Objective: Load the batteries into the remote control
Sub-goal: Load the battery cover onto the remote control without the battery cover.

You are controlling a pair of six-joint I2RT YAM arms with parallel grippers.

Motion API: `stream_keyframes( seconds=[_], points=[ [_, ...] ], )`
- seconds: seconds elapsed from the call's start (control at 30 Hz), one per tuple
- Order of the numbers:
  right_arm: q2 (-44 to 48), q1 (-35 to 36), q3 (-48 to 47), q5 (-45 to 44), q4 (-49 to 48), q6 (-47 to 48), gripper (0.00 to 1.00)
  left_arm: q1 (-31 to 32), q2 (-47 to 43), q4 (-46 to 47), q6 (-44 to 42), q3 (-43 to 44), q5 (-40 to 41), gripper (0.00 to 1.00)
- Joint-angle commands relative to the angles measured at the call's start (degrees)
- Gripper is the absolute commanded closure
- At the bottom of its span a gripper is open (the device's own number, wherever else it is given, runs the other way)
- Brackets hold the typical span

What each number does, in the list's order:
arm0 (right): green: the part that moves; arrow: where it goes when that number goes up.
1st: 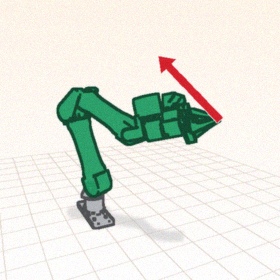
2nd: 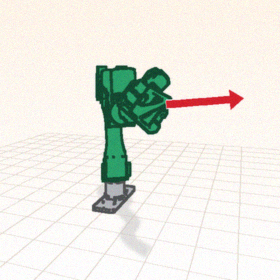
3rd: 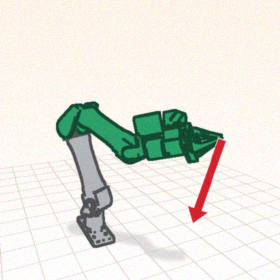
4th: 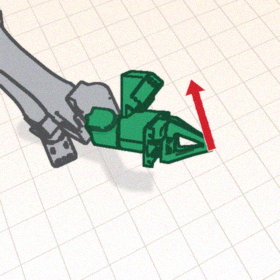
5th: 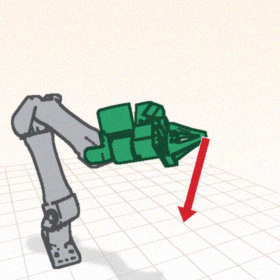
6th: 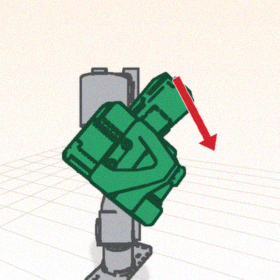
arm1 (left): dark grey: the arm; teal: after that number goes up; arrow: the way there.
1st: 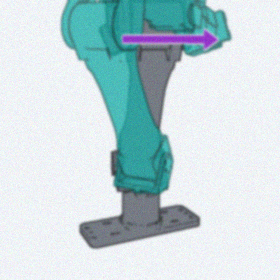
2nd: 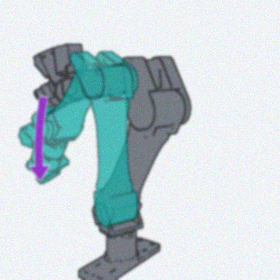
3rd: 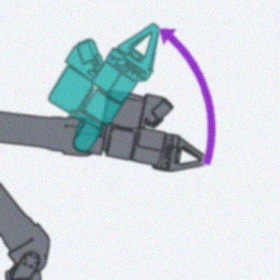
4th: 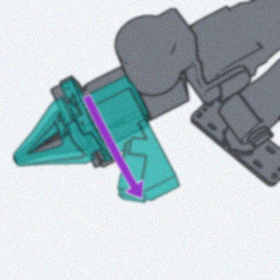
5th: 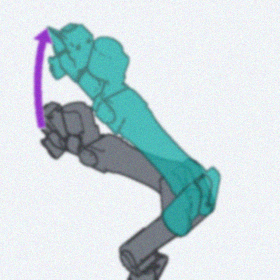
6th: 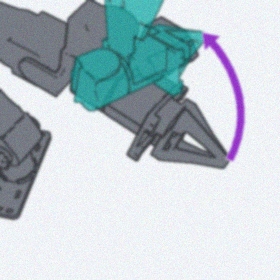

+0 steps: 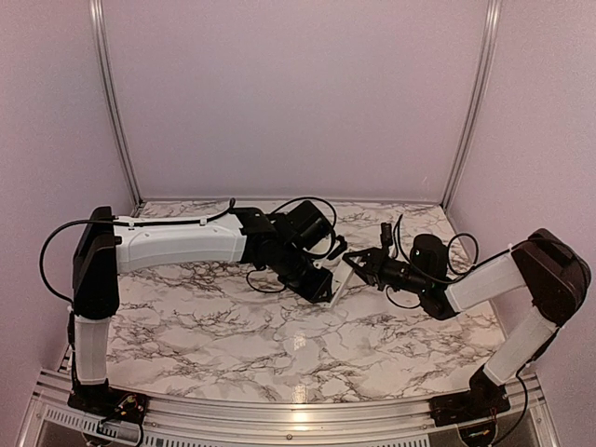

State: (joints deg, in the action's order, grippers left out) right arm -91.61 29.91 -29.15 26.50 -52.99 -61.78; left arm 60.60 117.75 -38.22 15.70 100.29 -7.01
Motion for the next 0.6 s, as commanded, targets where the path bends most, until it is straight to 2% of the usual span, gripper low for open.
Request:
stream_keyframes(
  seconds=[0.0,0.57],
  points=[
    [-0.2,1.0,-2.4,-1.2,-0.4,1.0,1.0,0.3,2.4,-3.3,0.0,2.2,0.8,0.91],
    [-0.1,2.0,-2.5,-1.7,-0.7,0.4,1.0,0.3,6.4,-6.8,0.2,6.2,3.6,0.92]
  ],
)
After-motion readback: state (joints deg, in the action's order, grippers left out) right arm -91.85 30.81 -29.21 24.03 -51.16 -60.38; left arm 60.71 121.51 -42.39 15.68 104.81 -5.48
